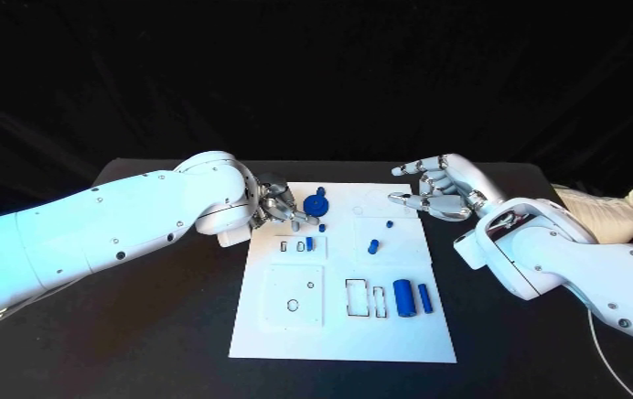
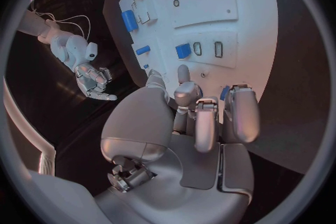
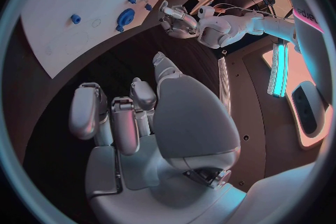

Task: Assemble the parts on the task board

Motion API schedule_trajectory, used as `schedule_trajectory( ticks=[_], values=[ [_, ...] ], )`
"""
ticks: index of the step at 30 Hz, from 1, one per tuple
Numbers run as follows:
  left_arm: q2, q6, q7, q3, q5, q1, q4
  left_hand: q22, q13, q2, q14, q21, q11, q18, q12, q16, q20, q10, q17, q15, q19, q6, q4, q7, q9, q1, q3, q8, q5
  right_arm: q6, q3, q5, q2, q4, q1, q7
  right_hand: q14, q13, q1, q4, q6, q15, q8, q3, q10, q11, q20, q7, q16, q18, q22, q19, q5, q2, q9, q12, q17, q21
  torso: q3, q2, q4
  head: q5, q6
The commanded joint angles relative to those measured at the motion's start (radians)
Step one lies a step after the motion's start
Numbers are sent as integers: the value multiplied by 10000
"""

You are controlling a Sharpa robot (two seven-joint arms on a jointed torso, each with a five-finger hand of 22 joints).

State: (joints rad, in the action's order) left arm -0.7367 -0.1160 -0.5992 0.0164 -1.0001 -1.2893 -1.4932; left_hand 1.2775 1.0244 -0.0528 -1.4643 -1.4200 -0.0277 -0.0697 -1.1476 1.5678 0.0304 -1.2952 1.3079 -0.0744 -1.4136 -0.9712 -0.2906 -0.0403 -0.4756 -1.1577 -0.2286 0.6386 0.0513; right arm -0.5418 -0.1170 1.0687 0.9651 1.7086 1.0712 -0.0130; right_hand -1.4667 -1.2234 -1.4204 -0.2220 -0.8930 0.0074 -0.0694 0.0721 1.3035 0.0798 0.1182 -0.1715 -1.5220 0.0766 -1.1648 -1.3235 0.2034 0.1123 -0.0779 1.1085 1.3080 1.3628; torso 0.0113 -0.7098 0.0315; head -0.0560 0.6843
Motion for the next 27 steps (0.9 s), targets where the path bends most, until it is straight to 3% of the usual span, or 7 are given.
schedule_trajectory(
  ticks=[1, 3, 11, 27],
  values=[
    [283, -656, -402, -51, -517, -26, 235, 98, 100, -56, -1065, -88, 16, 106, -88, 30, 6, -100, 2629, -78, -113, 97, -6, -6, -131, 95, -88, 97, -26, 271, -4, -40, -39, -32, 2, 115, -811, 44, -41, 41, -92, -9, -28, -20, -76, 5, -27, 22, 51, 92, 13, 50, 122, -87, -15, -63, 1649, -64, 14, -13, -6, -27, 47],
    [430, -760, -433, -89, -527, -29, 384, 121, 126, -74, -1065, -101, 13, 110, -110, 30, 2, -109, 2629, -82, -122, 119, -7, -2, -176, 96, -108, 125, -26, 302, -4, -29, -55, -48, 3, 144, -809, 94, -66, 56, -130, -26, -18, -26, -80, -12, -45, 37, 61, 94, 24, 55, 347, -103, -18, -98, 1637, -75, 15, -14, 3, -28, 46],
    [950, -1201, -531, -195, -622, -30, 916, 126, 116, -173, -1065, -105, 12, 110, -100, 30, -5, -81, 2629, -86, -117, 199, -6, -3, -291, 107, -151, 184, -25, 444, -4, -25, -112, -114, 3, 167, -805, 120, -63, 56, -144, -33, -10, -39, -79, -17, -52, 42, 74, 97, 45, 66, 417, -105, -18, -112, 1617, -88, 31, -29, 13, -43, 67],
    [1314, -1486, -534, -222, -664, -22, 1249, 168, 148, -221, -1065, -126, 10, 116, -123, 30, -7, -74, 2629, -86, -128, 265, 20, 0, -420, -1, -187, 255, -23, 732, -2, -67, -234, -197, 2, 144, -799, 144, -17, 25, -166, -37, -7, -63, -78, -19, -58, 46, 91, 105, 84, 90, 446, -120, -20, -125, 1592, -112, 34, -45, 10, -43, 145]
  ],
)
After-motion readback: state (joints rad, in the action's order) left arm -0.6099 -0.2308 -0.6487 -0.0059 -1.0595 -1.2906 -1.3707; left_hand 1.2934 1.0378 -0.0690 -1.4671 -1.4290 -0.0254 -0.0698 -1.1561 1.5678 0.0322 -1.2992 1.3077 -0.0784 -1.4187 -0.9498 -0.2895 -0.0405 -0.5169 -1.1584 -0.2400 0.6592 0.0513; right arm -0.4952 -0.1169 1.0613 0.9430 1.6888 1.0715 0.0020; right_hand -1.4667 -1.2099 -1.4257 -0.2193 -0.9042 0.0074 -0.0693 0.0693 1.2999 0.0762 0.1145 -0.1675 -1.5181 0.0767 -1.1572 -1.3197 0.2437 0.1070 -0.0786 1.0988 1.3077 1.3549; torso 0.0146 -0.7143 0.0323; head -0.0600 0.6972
